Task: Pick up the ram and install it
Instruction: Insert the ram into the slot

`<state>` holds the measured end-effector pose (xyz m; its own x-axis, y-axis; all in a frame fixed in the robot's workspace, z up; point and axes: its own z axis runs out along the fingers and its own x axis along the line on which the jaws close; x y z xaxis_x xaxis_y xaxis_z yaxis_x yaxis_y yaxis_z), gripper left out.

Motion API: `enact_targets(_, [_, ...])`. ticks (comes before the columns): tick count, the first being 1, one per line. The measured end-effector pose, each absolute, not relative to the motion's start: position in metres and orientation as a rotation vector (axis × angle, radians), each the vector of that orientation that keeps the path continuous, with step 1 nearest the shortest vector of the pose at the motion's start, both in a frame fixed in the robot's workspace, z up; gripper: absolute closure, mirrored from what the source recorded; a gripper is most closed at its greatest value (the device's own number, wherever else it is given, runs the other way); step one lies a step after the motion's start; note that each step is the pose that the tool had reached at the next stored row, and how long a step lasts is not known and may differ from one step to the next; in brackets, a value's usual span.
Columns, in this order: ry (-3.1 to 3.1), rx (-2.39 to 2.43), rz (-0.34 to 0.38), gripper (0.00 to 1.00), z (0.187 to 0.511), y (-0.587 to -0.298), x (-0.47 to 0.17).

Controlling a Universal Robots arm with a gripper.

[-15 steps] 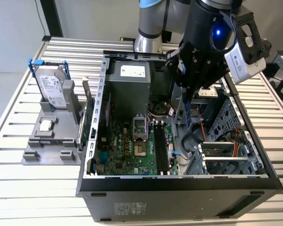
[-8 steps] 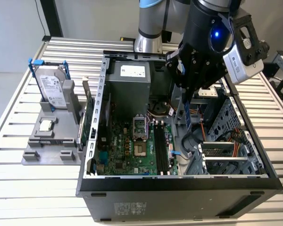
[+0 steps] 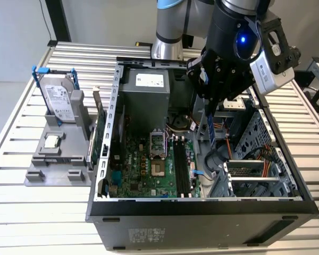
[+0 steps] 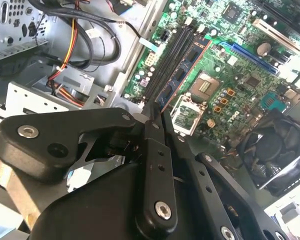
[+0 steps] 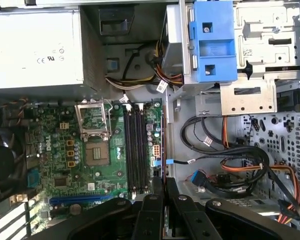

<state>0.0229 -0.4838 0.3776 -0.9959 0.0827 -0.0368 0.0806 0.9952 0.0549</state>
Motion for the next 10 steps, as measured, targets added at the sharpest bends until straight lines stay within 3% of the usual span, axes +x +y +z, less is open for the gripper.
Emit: enact_targets(10, [3.099,0.127,0.083,1.0,0.3701,-0.4833,0.0229])
